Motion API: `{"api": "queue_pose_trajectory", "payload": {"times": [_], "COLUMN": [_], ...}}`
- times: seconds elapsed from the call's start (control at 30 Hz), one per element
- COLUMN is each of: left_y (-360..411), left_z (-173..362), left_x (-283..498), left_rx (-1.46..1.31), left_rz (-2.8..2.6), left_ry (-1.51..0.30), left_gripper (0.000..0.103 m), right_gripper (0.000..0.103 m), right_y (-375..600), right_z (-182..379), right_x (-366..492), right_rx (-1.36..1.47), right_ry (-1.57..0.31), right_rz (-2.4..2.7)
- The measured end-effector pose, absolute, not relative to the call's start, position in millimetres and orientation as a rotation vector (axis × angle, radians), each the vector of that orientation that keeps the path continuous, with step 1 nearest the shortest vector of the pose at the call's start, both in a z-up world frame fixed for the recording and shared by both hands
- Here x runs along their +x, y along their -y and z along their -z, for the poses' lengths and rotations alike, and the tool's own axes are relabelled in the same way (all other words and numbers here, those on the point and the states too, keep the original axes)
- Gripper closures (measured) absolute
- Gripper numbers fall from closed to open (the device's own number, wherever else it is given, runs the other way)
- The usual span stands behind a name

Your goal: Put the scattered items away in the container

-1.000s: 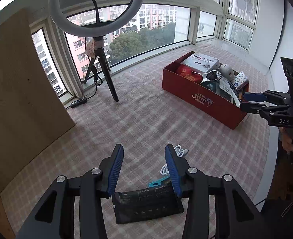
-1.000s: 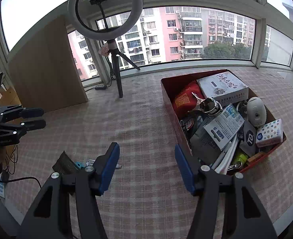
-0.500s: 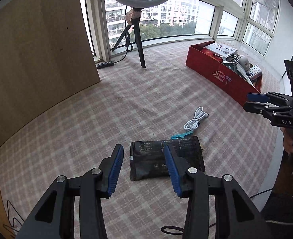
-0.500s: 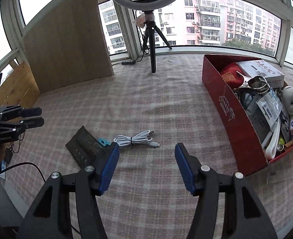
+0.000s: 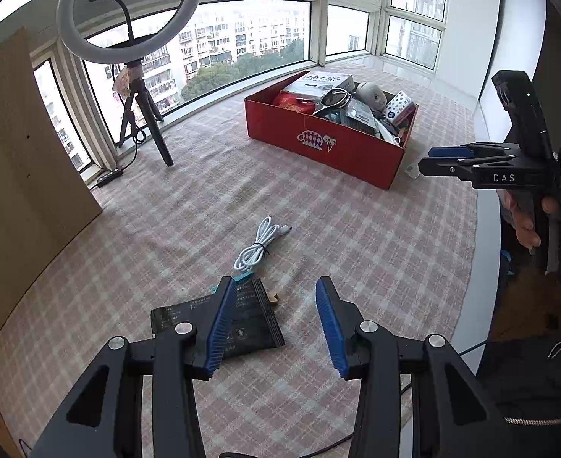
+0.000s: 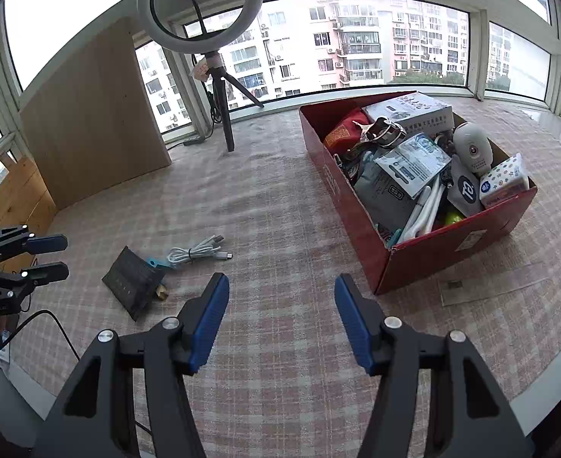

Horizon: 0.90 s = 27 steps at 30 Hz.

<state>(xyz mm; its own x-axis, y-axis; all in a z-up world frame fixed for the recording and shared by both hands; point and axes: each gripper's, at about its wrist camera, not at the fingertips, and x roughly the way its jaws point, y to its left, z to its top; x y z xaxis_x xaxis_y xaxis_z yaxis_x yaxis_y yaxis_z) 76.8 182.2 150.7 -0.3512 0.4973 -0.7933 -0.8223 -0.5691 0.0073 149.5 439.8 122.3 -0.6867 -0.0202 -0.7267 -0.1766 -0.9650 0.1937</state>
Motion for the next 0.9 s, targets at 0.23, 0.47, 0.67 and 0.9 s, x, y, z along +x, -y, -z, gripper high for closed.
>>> {"api": "queue_pose_trajectory", "payload": {"times": [0.23,0.47,0.67,0.9], "left_y": [-280,-407,-514,-588], "left_z": [-150,-137,-94,-49], "left_x": [121,158,154,127], "left_rx": [-0.866,-0.77,-0.806,-0.938], "left_rz": [-1.815,-1.615,-1.511,-1.448], "left_ry": [-0.617,-0.721,-0.849,-0.97], "left_gripper": [0.062,0.062,0.062,0.062], "right_gripper": [0.046,0.046,0.046,0.046], "right_y": [-522,-601,-657,-720], "right_z": [-123,-124,-112,-84], "right_x": [199,246,263,265], "right_rx": [-1.127,-1.109,-1.16,-1.253], "right_ry": [-0.496,-0.515,-0.481,-0.435], "right_rz": [-2.648,-2.569,-2.557,-2.525]}}
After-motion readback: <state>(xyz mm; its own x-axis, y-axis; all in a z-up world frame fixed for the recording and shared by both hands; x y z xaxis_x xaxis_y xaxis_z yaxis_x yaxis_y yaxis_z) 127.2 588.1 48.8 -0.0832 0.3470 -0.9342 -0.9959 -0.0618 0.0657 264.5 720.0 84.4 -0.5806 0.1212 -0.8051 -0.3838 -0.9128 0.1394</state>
